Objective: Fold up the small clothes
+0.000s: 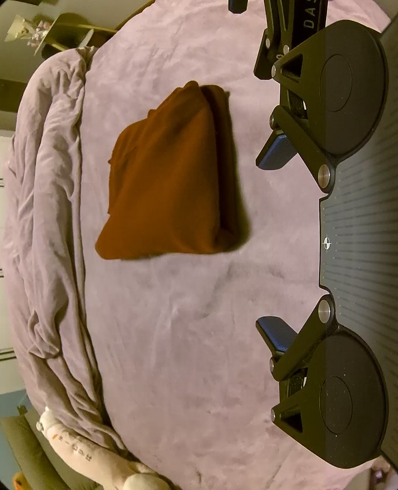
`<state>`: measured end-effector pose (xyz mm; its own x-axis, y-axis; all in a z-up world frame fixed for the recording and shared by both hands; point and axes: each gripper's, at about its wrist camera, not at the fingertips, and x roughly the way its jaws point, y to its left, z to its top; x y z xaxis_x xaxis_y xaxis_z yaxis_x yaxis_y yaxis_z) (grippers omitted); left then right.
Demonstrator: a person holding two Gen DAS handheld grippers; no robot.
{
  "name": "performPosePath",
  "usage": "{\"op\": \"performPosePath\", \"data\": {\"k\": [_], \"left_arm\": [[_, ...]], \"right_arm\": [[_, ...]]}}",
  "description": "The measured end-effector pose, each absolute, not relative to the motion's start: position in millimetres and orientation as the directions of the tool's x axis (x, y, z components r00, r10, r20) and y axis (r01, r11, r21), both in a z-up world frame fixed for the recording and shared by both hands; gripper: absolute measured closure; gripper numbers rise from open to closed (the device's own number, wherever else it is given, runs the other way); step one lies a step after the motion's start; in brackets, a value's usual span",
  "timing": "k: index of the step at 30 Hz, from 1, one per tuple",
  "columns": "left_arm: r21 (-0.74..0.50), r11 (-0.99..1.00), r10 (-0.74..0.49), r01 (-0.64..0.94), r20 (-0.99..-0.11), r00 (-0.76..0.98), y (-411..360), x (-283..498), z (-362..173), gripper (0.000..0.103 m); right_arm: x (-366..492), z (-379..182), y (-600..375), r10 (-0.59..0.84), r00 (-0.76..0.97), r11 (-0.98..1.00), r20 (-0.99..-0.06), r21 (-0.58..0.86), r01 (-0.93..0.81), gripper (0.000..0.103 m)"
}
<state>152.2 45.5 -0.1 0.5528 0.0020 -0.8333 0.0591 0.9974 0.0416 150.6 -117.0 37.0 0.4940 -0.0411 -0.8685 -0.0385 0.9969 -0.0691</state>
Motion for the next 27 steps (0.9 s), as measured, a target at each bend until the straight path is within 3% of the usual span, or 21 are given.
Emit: {"op": "performPosePath", "data": {"k": [27], "left_arm": [[0.058, 0.995, 0.003, 0.082, -0.835, 0.551, 42.8, 148.0, -1.4, 0.000]], "right_arm": [[146.6, 39.8, -116.9, -0.033, 0.496, 0.998, -0.868, -0.058, -0.034, 0.004]]}}
